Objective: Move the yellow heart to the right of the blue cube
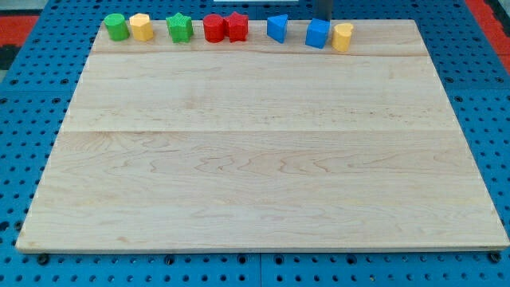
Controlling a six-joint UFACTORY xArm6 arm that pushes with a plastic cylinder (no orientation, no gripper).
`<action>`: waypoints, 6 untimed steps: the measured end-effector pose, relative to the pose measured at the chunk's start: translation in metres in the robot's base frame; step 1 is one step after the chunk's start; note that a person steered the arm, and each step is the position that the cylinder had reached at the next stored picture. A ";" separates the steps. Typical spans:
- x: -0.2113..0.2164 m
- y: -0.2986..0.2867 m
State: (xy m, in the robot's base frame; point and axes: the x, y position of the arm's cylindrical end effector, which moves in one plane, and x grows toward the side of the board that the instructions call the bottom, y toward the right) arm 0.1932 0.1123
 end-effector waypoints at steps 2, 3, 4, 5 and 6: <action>0.032 0.004; -0.002 0.001; 0.011 0.050; 0.076 0.016; 0.072 0.020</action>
